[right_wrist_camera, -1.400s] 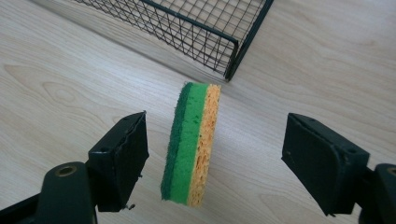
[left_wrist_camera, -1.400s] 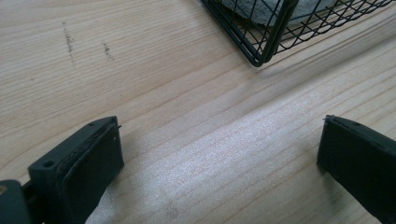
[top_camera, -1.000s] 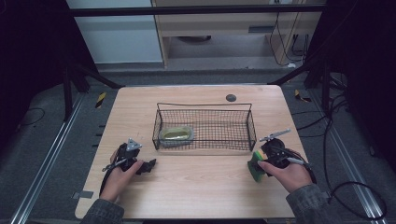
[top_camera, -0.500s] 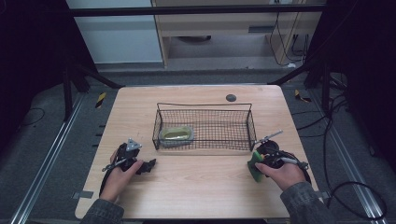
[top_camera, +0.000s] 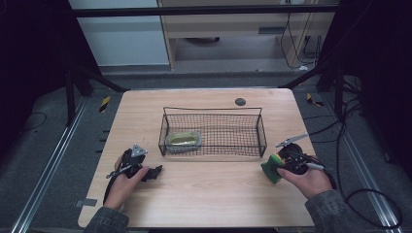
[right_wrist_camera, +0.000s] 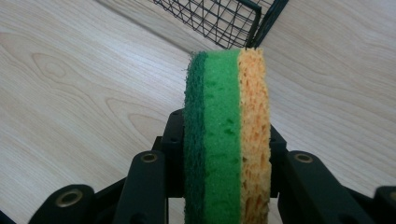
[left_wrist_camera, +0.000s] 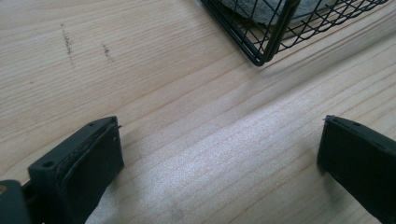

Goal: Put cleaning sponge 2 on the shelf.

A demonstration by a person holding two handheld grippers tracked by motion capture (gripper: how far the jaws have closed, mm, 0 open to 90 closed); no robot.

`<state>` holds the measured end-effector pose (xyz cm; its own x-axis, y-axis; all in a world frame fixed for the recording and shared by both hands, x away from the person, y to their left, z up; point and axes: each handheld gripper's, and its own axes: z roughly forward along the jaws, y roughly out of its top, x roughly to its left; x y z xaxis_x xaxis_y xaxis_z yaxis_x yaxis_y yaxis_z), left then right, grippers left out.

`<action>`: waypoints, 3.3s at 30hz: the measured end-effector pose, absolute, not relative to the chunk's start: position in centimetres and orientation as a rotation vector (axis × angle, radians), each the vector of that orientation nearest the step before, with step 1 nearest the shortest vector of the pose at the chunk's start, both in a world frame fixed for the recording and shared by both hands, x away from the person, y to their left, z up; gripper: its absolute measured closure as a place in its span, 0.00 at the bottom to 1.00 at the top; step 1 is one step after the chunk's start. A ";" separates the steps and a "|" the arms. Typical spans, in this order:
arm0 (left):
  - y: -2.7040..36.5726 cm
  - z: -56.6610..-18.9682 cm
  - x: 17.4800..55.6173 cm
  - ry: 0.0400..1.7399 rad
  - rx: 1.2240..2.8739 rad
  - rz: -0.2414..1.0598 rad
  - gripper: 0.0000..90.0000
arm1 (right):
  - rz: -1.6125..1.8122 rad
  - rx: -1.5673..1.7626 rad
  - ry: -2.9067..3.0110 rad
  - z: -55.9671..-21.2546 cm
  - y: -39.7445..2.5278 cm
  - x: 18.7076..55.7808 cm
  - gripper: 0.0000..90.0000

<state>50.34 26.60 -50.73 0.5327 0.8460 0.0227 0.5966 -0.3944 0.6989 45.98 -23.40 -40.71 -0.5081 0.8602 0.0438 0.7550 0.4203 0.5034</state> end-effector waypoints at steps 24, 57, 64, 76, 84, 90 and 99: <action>26.9 -50.8 50.9 1.184 2.102 0.519 0.00 | 0.689 1.371 2.391 -36.9 -25.9 48.3 0.72; 26.9 -50.9 50.8 1.190 2.097 0.523 0.00 | 0.652 1.258 2.260 -28.8 -22.9 55.5 0.72; 26.9 -50.8 50.8 1.191 2.099 0.522 0.00 | 0.685 1.230 2.247 -27.6 -21.9 56.7 0.72; 26.9 -50.8 50.8 1.190 2.099 0.522 0.00 | 0.673 1.165 2.294 -28.5 -19.6 57.8 0.72; 26.9 -50.9 50.8 1.189 2.097 0.523 0.00 | 0.673 1.164 2.315 -30.9 -19.0 58.9 0.72; 26.9 -50.9 50.8 1.189 2.097 0.523 0.00 | 0.677 1.175 2.351 -32.9 -18.3 59.3 0.72; 26.9 -50.9 50.8 1.188 2.097 0.522 0.00 | 0.659 1.198 2.375 -34.6 -18.1 60.2 0.72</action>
<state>50.81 26.89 -50.86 0.5068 0.8619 0.0195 0.5973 -0.3674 0.7130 60.17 -18.11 -34.64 -0.5539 0.8213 -0.1364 0.6337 0.5222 0.5708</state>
